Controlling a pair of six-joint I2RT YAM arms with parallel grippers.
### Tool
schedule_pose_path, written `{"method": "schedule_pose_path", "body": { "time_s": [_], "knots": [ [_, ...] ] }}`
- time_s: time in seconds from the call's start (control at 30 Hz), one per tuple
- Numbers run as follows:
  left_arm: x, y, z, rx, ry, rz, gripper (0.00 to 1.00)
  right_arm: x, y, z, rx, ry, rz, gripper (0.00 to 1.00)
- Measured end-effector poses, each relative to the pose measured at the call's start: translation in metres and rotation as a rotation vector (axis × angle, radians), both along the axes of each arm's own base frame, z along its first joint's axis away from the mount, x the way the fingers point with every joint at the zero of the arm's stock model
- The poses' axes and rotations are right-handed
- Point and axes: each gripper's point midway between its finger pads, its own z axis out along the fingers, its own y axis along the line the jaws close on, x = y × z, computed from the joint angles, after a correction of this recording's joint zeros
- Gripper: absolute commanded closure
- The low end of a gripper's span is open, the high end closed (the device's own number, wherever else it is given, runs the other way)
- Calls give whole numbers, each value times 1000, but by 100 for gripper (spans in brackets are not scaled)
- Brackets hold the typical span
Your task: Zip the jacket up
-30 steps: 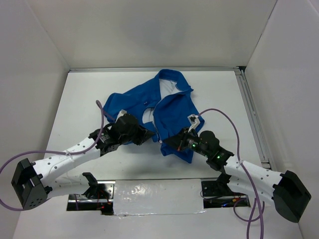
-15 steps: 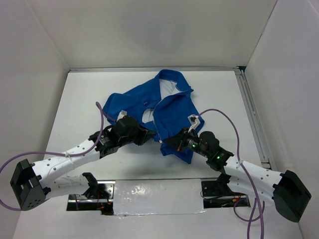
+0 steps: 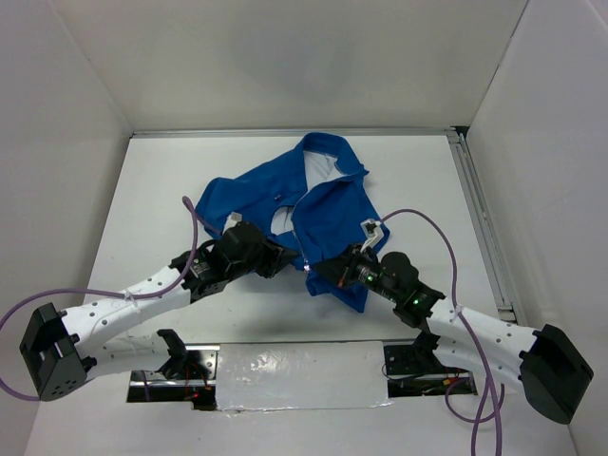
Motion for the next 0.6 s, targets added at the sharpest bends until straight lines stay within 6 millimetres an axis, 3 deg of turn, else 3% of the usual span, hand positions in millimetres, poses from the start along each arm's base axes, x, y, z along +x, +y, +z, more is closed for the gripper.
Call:
{"method": "schedule_pose_path", "body": {
  "time_s": [0.6],
  "knots": [
    [-4, -1, -5, -29, 43, 26, 100, 4, -1, 5, 66, -8, -62, 100]
  ]
}}
